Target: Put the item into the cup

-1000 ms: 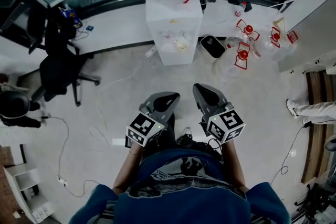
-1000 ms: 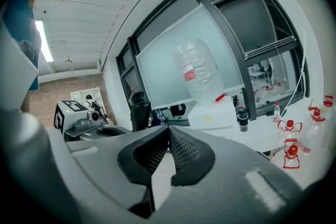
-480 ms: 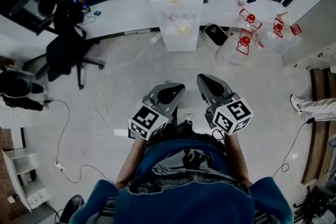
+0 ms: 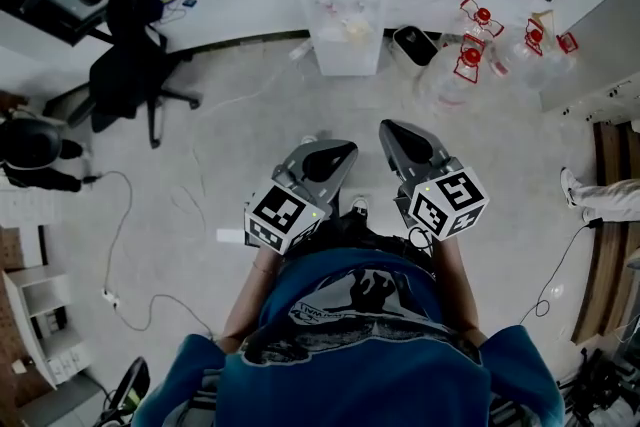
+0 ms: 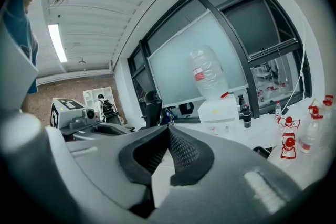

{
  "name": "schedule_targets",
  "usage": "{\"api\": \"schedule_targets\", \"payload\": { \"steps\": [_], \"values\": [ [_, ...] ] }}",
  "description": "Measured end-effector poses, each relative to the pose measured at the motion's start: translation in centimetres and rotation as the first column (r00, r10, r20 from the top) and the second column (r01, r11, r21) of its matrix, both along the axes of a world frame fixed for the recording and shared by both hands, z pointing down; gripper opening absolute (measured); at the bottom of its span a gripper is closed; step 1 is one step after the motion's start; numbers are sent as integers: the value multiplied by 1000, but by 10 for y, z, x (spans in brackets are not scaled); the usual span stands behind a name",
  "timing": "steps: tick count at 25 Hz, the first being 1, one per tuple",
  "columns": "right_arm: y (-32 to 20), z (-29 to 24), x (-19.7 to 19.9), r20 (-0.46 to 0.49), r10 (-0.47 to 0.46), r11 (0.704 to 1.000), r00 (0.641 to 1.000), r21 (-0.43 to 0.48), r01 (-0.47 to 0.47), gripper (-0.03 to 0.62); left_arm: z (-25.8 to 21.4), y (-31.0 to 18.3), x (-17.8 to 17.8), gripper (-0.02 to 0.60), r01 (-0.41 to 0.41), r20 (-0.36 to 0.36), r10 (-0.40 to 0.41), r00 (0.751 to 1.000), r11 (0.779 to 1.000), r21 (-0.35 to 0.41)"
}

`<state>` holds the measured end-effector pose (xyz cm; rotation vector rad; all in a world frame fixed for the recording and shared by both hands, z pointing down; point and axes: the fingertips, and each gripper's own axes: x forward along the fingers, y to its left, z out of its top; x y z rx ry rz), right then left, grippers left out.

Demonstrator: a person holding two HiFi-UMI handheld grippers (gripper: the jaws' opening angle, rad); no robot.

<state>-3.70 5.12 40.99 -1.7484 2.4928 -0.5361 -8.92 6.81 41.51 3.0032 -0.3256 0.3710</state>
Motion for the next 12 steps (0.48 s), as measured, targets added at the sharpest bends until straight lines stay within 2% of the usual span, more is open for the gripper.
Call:
{"api": "schedule_targets", "payload": {
  "steps": [12],
  "values": [
    [2, -1, 9, -26, 12, 1000, 1000, -13, -13, 0, -3, 10, 16, 14, -40, -9, 40, 999, 999, 8]
  ]
}}
